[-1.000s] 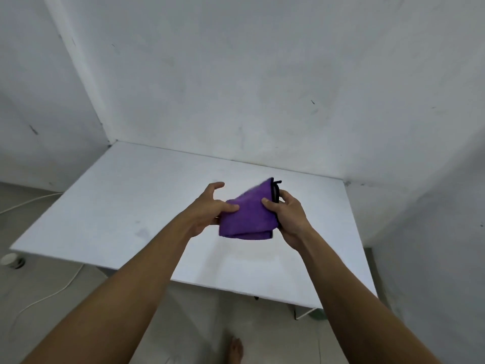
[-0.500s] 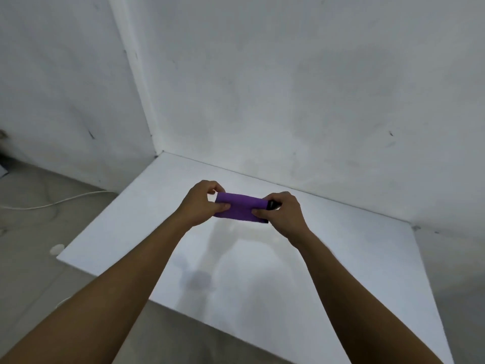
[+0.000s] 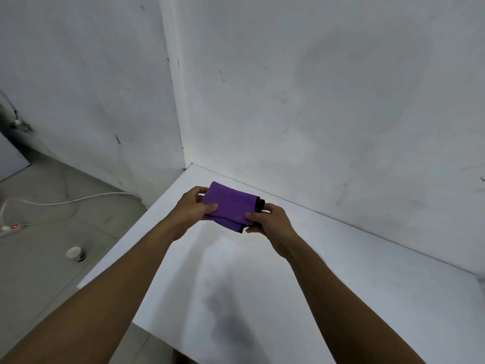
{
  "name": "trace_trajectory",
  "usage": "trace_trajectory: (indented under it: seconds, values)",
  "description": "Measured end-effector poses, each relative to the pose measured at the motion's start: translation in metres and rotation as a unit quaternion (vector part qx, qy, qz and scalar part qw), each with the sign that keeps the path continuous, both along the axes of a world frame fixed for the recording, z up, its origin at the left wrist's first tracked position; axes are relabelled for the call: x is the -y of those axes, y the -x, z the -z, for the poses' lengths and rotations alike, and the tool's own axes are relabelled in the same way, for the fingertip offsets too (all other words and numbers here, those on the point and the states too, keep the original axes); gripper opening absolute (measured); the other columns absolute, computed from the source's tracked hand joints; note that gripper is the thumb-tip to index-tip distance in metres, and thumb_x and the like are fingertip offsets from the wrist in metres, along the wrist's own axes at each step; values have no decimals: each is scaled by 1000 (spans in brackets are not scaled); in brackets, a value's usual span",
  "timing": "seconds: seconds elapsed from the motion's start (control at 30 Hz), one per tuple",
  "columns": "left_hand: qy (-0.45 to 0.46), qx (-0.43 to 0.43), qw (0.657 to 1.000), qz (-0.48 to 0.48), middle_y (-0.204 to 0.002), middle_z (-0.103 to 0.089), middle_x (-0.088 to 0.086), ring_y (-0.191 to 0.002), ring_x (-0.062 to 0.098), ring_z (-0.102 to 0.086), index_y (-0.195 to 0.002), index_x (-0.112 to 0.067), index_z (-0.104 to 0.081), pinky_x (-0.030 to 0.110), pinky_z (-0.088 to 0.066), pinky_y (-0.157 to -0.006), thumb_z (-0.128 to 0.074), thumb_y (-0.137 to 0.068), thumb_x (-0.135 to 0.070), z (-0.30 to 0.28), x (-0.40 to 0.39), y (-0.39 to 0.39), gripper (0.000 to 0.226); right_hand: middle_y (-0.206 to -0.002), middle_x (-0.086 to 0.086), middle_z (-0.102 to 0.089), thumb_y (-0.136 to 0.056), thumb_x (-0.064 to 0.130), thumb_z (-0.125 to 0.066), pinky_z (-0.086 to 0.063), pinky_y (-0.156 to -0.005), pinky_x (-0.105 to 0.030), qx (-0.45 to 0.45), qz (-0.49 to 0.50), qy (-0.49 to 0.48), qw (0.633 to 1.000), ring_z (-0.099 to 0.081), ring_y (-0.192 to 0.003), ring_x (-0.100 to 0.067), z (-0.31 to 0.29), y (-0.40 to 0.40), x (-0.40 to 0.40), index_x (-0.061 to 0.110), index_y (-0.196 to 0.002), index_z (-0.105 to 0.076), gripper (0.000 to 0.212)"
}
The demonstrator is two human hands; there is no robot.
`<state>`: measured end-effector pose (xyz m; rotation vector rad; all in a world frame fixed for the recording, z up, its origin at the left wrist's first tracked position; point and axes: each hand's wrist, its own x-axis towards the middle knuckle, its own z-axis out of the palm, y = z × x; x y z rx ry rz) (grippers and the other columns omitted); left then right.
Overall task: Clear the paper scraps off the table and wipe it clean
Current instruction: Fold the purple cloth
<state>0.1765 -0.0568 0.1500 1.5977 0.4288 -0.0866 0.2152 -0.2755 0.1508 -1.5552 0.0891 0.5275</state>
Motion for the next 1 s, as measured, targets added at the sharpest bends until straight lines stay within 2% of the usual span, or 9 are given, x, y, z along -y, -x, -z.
trace_trajectory:
  seconds: [0.2,0.27,0.37,0.5,0.6,0.67,0.73,0.8,1.0]
  values:
    - [-37,-10,998,-52,-114,-63,17,-101,28,-68,-118,-12,-52,39,-61,-85,-73,-85,0,45,-95,-84,41,-95,-21,-69,-80,3,-77,-62,-73,-36,-34,74,26,996,-70,-77,-27,49,-75,-105,-8,-97,-66,23]
    - [-63,-8,996,-58,-109,-62,15,-100,30,-68,-114,-15,-49,45,-61,-86,-74,-84,-4,66,-123,-114,41,-91,-18,-70,-82,6,-76,-62,-70,-36,-38,107,37,993,-69,-72,-24,67,-99,-139,-1,-103,-63,26]
    - [-146,-6,988,-60,-94,-56,3,-95,32,-65,-94,-24,-46,51,-60,-83,-75,-83,-10,102,-159,-162,34,-85,-15,-71,-82,10,-71,-58,-66,-37,-7,149,93,984,-69,-67,-22,101,-138,-188,18,-109,-47,37]
    - [-218,-1,975,-46,-92,-62,0,-92,25,-61,-89,-15,-60,34,-52,-78,-71,-87,-7,150,-186,-216,13,-81,-10,-68,-86,5,-56,-47,-59,-33,92,109,211,967,-61,-66,-22,142,-184,-234,21,-93,-50,19]
    - [-229,-9,973,-24,-108,-67,2,-98,20,-62,-104,-13,-70,28,-49,-82,-67,-90,-4,185,-202,-245,17,-94,0,-66,-89,2,-51,-45,-66,-29,113,67,263,956,-61,-82,-19,169,-216,-251,17,-100,-58,20]
    - [-255,-28,966,39,-121,-65,5,-102,17,-58,-119,-13,-67,29,-47,-87,-67,-91,-10,206,-212,-257,28,-115,-2,-63,-91,11,-55,-48,-83,-33,106,-13,317,942,-60,-103,-23,186,-231,-257,18,-118,-58,27]
    - [-300,-48,946,112,-133,-59,6,-116,24,-55,-131,-16,-60,39,-48,-98,-70,-90,-18,223,-219,-262,42,-138,-3,-49,-92,23,-58,-38,-104,-39,109,-147,431,884,-47,-127,-24,198,-236,-258,19,-136,-48,45]
    - [-338,-49,929,144,-137,-53,6,-126,31,-49,-135,-18,-55,50,-47,-101,-72,-88,-20,229,-220,-262,50,-149,-3,-36,-92,28,-59,-28,-110,-41,126,-208,488,838,-34,-138,-25,200,-234,-256,19,-145,-38,58]
    - [-433,-50,890,131,-157,-31,16,-145,36,-27,-144,-25,-46,52,-34,-111,-65,-94,-26,206,-204,-242,53,-157,-8,-26,-95,26,-54,-25,-113,-42,120,-177,485,848,-27,-142,-28,175,-216,-234,20,-151,-31,60]
